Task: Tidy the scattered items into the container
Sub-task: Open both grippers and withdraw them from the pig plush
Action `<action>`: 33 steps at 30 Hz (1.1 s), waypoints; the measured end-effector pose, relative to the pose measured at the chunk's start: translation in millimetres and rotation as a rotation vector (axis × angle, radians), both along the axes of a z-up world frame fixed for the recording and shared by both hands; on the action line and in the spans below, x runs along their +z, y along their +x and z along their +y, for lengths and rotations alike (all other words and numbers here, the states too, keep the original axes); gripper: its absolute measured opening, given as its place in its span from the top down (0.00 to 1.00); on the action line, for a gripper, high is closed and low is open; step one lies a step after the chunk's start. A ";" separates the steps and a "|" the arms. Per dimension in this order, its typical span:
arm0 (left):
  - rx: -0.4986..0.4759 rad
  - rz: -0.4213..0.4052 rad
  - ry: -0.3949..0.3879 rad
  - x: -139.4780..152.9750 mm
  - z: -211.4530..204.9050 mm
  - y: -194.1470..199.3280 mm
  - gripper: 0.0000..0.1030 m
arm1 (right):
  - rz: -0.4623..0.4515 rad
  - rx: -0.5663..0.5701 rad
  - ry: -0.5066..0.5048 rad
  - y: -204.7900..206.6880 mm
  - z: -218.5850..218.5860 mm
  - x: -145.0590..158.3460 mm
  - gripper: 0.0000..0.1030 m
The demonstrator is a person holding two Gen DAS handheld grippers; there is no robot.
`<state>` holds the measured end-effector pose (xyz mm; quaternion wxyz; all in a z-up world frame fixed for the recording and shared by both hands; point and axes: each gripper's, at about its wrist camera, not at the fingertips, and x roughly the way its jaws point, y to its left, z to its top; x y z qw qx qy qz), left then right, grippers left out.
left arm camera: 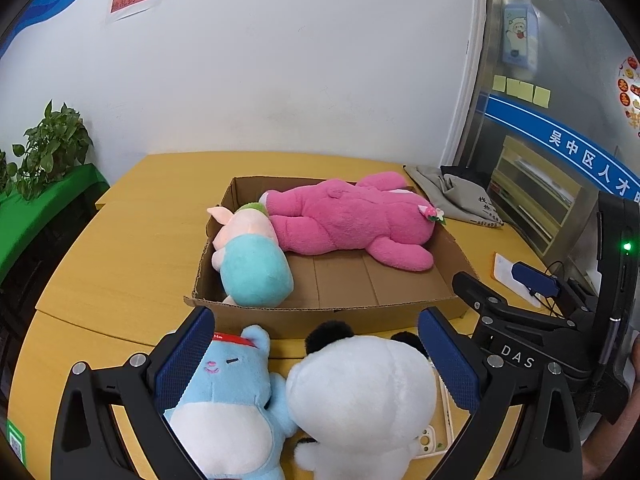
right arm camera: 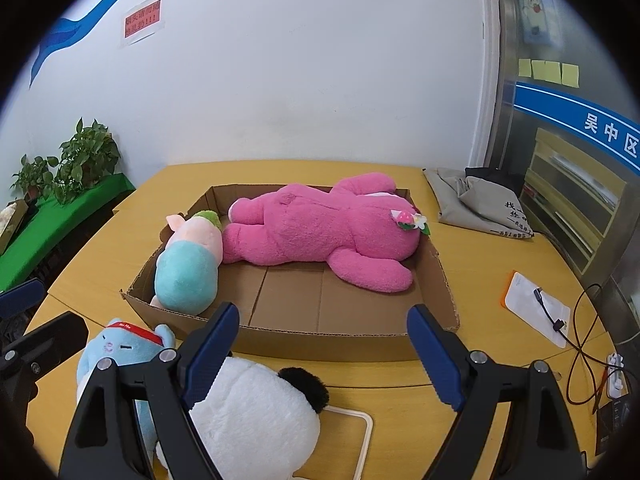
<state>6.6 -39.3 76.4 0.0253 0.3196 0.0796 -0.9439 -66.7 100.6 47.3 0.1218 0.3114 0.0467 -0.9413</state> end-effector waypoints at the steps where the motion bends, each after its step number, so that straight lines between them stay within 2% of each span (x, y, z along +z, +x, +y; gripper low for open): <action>1: -0.006 -0.002 -0.003 -0.5 1.0 1.0 0.01 | 0.000 -0.001 0.001 0.4 0.2 0.0 0.16; 33: -0.026 -0.022 -0.006 -7.6 12.2 -1.0 0.01 | -0.028 -0.001 -0.029 -1.2 15.3 -9.8 0.16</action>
